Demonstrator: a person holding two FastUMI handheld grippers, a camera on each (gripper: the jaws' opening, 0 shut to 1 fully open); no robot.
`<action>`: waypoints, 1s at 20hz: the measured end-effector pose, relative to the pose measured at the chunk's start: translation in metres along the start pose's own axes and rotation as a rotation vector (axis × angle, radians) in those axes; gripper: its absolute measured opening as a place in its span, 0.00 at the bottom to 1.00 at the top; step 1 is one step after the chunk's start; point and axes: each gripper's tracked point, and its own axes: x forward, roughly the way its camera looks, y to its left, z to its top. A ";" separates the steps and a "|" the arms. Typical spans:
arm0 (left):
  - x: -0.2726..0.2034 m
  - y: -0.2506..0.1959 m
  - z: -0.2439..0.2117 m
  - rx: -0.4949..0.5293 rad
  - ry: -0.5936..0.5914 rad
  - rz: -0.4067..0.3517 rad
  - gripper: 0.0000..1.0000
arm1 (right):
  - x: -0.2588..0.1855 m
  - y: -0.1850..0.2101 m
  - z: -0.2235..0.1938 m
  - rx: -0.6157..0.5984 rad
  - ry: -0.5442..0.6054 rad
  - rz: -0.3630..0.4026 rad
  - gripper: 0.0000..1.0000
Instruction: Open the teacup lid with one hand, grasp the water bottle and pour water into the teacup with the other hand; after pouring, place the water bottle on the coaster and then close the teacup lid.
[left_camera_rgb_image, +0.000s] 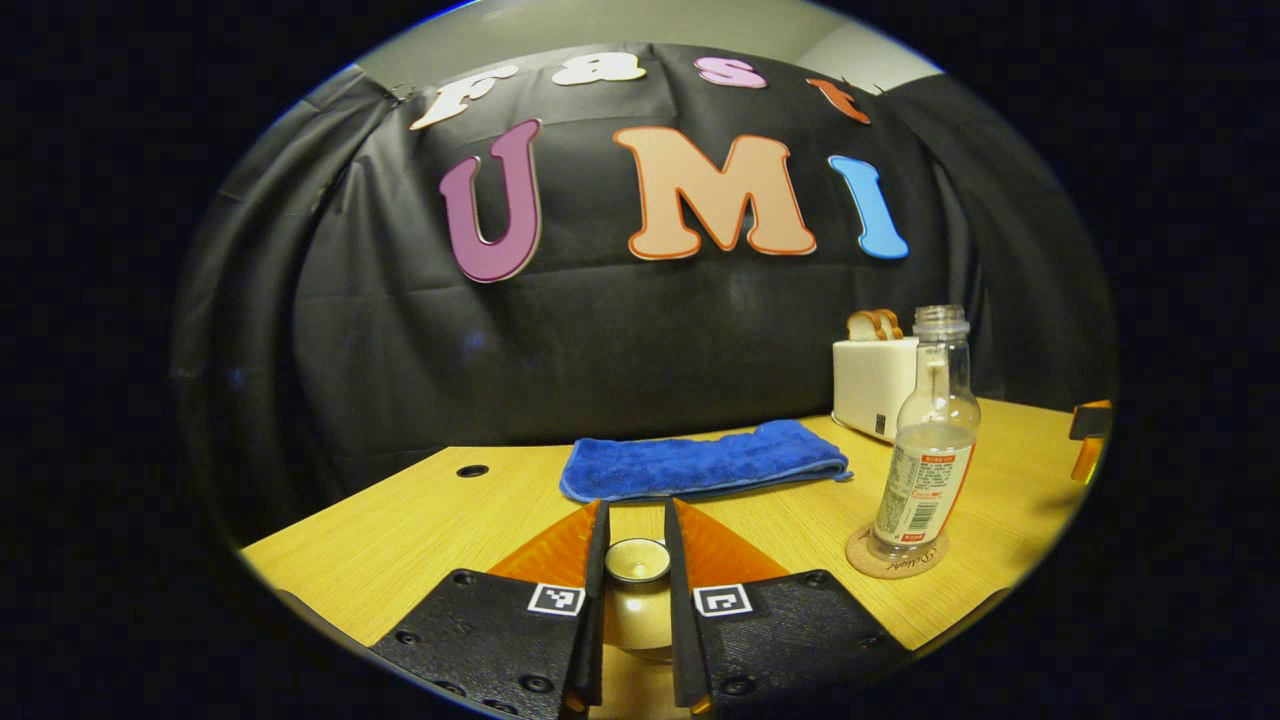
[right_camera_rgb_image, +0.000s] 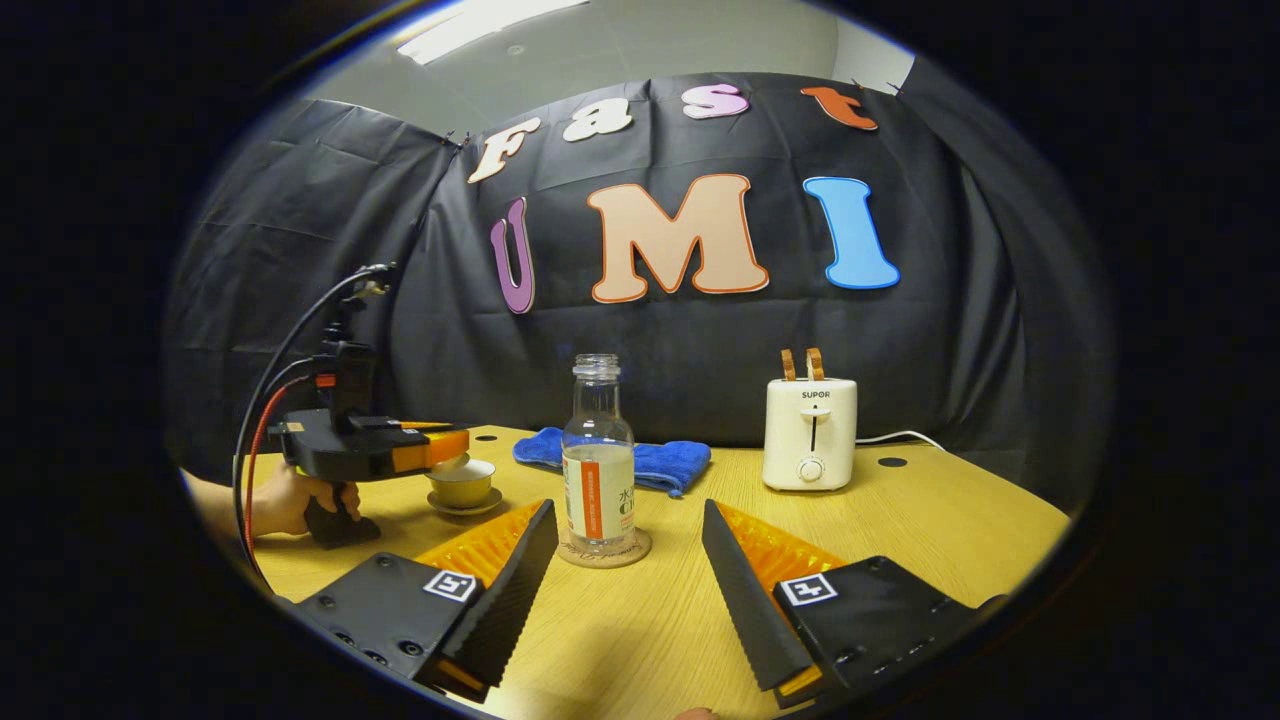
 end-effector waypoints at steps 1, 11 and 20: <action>0.004 -0.004 0.000 0.004 0.009 -0.005 0.25 | 0.000 0.000 0.000 0.000 -0.001 0.000 0.87; 0.017 -0.009 -0.011 0.040 0.077 0.008 0.25 | -0.001 0.000 -0.001 0.001 -0.001 -0.002 0.93; 0.014 -0.008 -0.013 0.041 0.089 0.004 0.32 | -0.001 -0.001 -0.001 0.001 -0.001 -0.002 0.93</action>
